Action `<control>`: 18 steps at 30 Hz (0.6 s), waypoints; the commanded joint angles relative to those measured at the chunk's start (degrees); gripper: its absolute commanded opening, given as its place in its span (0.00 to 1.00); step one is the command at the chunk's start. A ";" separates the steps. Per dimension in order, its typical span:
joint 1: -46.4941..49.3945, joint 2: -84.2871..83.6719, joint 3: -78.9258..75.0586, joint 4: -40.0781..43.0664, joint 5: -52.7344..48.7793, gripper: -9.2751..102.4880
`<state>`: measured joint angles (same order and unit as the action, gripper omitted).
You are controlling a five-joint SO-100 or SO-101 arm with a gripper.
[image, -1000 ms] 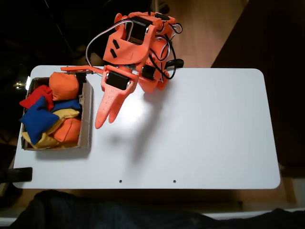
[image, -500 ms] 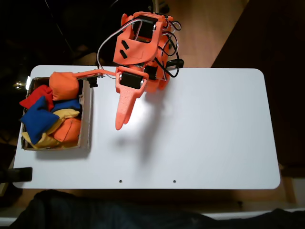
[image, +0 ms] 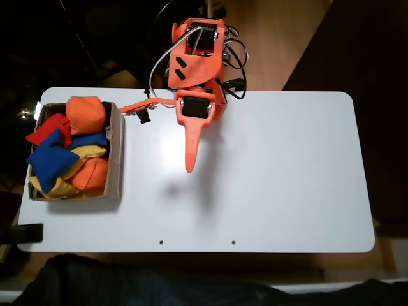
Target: Grasp a bag and put it in the box.
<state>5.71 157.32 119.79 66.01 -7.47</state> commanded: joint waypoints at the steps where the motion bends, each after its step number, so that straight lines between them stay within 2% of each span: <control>1: -1.49 1.76 0.53 -0.35 0.35 0.40; 4: -2.37 2.99 2.02 -0.35 0.44 0.39; 16: -8.00 9.49 8.61 -0.53 0.44 0.10; 18: -8.61 10.20 9.49 -0.62 0.44 0.08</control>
<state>-2.11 166.20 128.76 66.01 -7.29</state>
